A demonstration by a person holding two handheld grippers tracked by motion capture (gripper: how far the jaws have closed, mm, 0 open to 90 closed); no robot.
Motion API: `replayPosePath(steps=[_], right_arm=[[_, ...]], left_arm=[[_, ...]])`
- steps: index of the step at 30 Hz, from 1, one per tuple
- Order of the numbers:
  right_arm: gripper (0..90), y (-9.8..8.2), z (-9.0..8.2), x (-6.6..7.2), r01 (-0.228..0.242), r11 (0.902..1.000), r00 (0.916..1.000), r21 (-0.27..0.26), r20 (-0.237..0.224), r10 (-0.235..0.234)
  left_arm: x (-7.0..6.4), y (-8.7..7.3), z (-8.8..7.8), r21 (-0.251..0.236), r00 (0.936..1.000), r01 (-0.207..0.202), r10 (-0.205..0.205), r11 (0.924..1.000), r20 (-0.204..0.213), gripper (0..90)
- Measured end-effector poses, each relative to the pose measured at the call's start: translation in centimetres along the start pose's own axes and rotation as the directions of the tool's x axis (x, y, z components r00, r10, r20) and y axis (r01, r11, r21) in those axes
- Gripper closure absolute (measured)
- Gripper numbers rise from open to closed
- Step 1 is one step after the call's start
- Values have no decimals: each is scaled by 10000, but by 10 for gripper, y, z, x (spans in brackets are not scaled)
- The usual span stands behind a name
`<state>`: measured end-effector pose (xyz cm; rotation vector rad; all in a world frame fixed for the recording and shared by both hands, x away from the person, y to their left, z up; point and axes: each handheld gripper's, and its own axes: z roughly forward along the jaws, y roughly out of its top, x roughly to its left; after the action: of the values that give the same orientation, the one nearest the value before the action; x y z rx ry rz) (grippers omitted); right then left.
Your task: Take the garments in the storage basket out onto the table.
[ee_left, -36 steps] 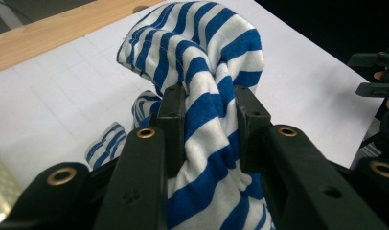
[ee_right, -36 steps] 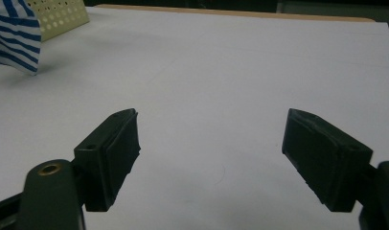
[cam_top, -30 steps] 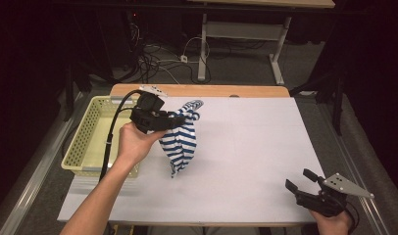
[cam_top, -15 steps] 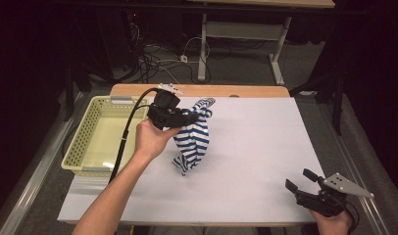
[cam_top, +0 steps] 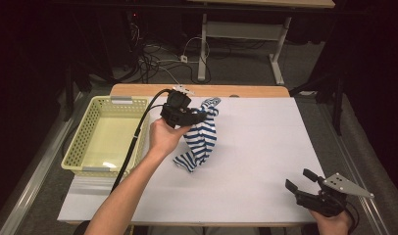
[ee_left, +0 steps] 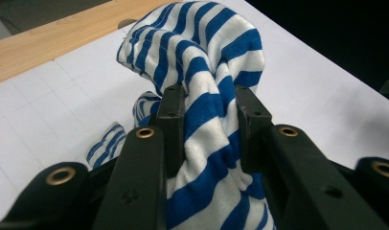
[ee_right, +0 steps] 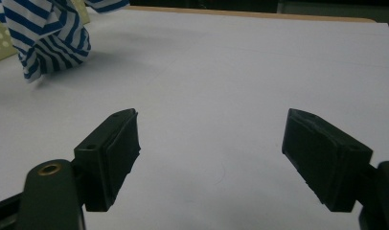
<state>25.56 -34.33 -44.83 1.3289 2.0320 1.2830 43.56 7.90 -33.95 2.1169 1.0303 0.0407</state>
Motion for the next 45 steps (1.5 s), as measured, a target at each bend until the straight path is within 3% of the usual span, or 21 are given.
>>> replayPosePath(steps=[9,22,33,45], right_arm=[[214,0,0,-1,-37,10000,10000,38,-21,37],[214,0,0,-1,-38,10000,10000,14,-45,38],[214,0,1,-1,-33,10000,10000,56,-43,34],[214,0,1,-2,-22,10000,10000,66,-77,22]], left_arm=[[2,-4,23,109,9997,-82,84,9999,-239,669],[7,-14,52,629,9974,-148,191,9979,-690,663],[15,-22,66,877,9957,114,-33,9961,-924,658],[21,-28,84,1254,9954,514,-407,9908,-866,649]])
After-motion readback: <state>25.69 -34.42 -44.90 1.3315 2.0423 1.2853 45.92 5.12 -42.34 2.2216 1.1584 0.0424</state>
